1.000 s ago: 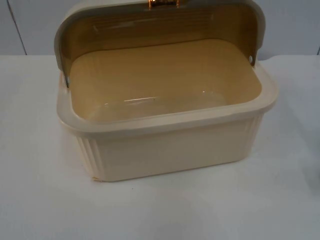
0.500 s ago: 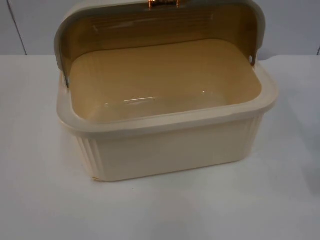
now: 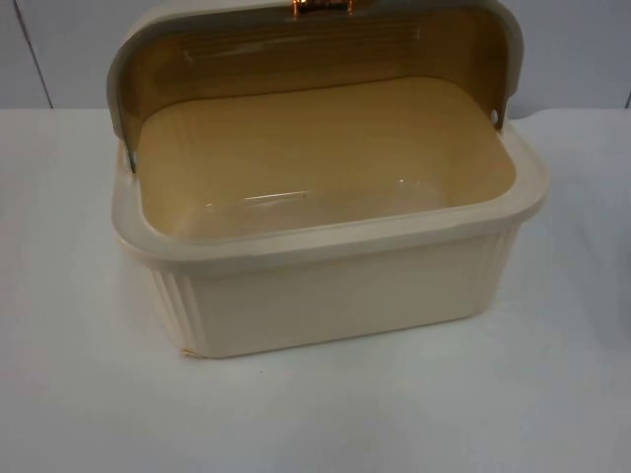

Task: Open the box lid with the left hand, place the block into the box with the right hand, then close the box lid with the left hand.

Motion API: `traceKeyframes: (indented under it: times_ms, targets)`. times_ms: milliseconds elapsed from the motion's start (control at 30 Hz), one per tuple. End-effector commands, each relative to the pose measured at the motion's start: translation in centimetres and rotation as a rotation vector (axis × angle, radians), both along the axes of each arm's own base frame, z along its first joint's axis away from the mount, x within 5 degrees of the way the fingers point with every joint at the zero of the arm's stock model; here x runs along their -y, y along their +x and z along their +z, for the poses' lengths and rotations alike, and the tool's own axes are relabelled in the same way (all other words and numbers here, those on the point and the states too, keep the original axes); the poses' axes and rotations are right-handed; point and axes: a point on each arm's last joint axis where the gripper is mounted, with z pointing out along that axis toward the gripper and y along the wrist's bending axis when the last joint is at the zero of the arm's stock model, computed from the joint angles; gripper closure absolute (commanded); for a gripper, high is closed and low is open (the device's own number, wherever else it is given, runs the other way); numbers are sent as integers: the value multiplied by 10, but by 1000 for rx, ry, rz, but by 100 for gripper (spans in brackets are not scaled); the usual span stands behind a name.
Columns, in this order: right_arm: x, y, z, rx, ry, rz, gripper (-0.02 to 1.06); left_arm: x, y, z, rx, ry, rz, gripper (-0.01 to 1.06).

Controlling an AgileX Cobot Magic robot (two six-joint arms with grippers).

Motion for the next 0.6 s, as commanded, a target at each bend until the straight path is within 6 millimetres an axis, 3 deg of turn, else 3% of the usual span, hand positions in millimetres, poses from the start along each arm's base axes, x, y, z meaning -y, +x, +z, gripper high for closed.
traceKeyframes:
  times_ms: [0, 67, 100, 133, 267, 300, 467, 567]
  targets:
    - [2, 4, 28, 70, -4, -1, 105, -1, -1, 1, 6, 2, 7, 0]
    - [2, 6, 48, 113, -3, -2, 105, -1, -1, 1, 6, 2, 7, 0]
    - [2, 9, 68, 155, -3, 9, 105, -1, -1, 1, 6, 2, 7, 0]
    - [2, 9, 68, 155, -3, 9, 105, -1, -1, 1, 6, 2, 7, 0]
    - [-1, 9, 117, 270, 24, 39, 105, -1, -1, 1, 7, -2, 7, 0]
    - [-1, 9, 117, 270, 24, 39, 105, -1, -1, 1, 7, -2, 7, 0]
    - [-20, 2, 162, 380, 193, 147, 105, -1, -1, 1, 7, -2, 7, 0]
    - [-34, -2, 173, 414, 217, 226, 105, -1, -1, 1, 7, -2, 7, 0]
